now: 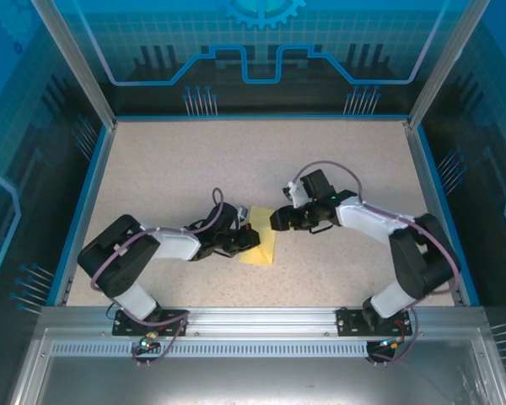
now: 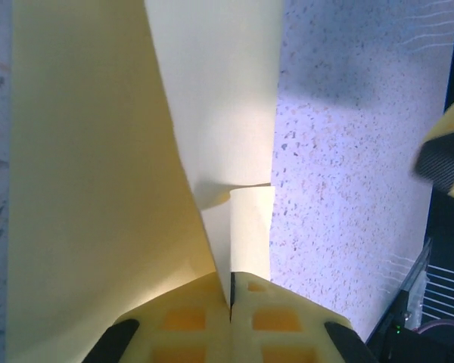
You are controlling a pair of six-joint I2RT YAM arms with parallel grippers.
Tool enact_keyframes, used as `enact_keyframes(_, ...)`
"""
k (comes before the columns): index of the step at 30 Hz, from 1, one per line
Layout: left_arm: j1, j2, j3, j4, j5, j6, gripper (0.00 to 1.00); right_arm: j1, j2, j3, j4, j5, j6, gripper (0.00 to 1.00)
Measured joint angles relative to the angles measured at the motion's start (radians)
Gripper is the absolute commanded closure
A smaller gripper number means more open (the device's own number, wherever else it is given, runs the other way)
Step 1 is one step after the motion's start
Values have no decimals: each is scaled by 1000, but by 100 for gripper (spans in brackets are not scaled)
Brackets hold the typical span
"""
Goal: Fold a paper plane with a square sheet of paper (pick it up from the middle)
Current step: Turn over the paper at the center of the table.
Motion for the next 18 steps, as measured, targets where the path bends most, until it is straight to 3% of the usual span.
enact_keyframes(5,-5,-154,97,-267,-110,103,98,-15,-187,-9,-41,188,10,18)
enact_keyframes(8,-26,-218,257,-533,-251,188,98,-20,-272,-25,-77,294,11,3)
enact_keyframes(14,-113,-204,567,-957,-650,327,97,-53,-371,-39,-140,433,29,1)
enact_keyframes(18,-184,-37,702,-1174,-952,348,97,-66,-429,-71,-157,521,53,1)
